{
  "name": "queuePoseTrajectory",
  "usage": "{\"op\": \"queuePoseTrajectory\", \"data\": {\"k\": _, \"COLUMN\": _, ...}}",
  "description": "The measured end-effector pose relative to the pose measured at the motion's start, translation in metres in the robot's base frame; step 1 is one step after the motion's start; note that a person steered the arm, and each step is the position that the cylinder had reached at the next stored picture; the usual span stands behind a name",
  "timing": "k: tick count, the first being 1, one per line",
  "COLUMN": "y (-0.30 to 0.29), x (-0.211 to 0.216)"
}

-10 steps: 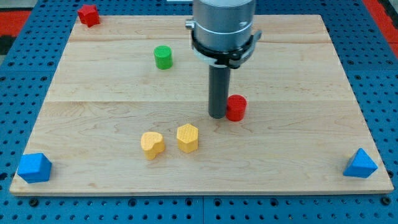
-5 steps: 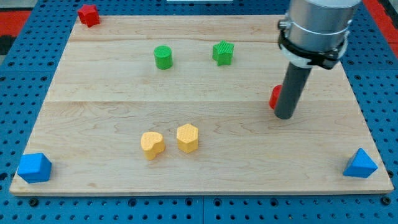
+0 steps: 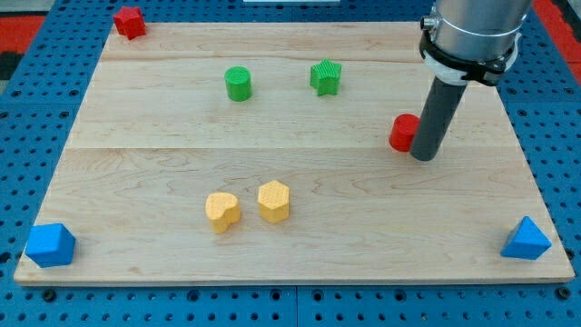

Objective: Push red circle towards the top right

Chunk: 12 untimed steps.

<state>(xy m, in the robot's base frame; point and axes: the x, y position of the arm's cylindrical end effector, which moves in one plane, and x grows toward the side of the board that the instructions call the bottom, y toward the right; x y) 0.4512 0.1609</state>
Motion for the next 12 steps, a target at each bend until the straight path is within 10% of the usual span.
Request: {"op": "queuePoseTrajectory", "data": {"k": 12, "y": -0.068, "x": -0.042}}
